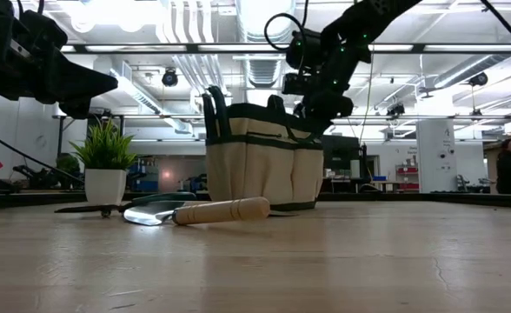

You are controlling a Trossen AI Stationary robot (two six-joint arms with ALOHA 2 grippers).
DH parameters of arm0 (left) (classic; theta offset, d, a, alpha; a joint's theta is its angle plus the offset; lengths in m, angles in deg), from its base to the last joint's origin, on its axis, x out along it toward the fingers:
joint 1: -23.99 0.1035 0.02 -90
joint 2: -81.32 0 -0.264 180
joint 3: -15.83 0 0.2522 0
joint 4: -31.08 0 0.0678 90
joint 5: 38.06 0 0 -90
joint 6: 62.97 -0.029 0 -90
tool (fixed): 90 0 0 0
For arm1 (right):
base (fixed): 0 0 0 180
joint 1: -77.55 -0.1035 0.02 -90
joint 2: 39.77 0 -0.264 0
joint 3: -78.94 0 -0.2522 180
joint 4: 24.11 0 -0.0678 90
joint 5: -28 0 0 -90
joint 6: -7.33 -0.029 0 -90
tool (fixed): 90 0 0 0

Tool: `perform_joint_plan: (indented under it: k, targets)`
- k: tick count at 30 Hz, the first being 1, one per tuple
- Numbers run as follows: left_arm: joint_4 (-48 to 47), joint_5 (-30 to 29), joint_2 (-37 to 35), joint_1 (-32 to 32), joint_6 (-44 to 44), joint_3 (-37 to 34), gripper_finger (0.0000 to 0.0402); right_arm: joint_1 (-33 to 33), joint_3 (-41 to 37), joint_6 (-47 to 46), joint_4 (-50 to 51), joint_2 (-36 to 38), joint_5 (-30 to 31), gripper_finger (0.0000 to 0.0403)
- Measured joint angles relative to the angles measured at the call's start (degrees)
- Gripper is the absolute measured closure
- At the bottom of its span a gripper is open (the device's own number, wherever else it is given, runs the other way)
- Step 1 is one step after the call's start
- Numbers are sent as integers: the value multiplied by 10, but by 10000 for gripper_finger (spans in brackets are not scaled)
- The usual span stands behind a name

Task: Pick & Place Garden tools in Gardening bag
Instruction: Adjust the green bag

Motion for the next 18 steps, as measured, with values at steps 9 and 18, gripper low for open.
perform_joint_plan:
  k: [9,18]
  targets:
    - [0,0,0,0,0,0,371,16,0,-175,70,9,4,394]
    - [0,0,0,0,0,0,371,-3,0,-333,174,22,-44,394]
